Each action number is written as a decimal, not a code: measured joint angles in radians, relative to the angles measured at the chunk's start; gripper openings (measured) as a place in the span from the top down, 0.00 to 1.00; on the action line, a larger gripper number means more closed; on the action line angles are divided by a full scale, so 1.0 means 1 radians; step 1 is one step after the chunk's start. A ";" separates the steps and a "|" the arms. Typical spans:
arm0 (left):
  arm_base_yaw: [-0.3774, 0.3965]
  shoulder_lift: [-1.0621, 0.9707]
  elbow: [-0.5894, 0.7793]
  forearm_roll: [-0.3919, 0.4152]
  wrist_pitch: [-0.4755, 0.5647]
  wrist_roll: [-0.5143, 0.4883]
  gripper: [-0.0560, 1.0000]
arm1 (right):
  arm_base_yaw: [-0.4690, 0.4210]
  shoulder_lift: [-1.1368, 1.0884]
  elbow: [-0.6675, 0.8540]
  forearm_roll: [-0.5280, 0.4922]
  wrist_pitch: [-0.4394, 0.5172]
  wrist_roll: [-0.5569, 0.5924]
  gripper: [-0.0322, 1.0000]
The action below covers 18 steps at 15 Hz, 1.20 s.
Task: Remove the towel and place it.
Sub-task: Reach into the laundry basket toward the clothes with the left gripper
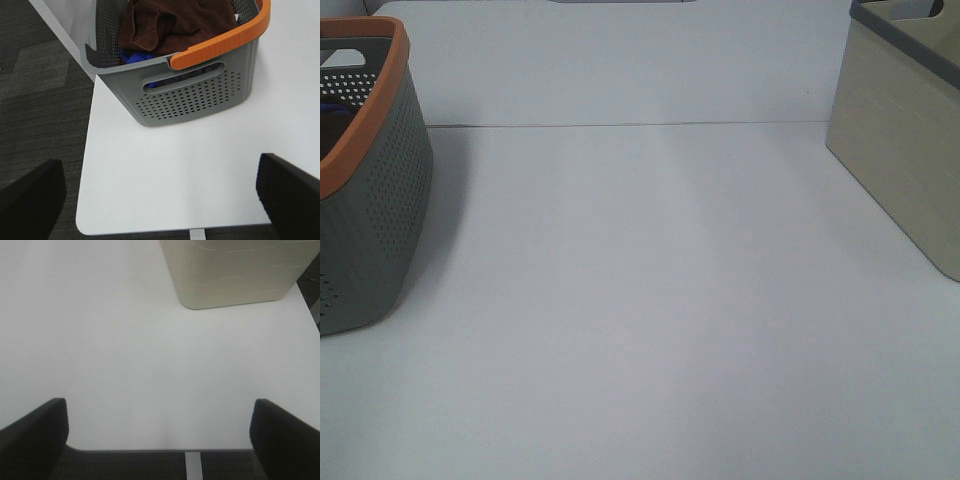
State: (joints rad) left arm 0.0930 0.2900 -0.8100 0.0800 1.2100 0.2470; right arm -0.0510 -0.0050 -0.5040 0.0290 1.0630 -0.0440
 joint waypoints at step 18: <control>0.000 1.419 -0.805 -0.072 -0.021 0.839 0.01 | 0.000 0.000 0.000 0.000 0.000 0.000 0.13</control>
State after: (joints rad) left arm 0.0930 1.7090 -1.6150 0.0080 1.1890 1.0860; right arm -0.0510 -0.0050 -0.5040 0.0290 1.0630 -0.0440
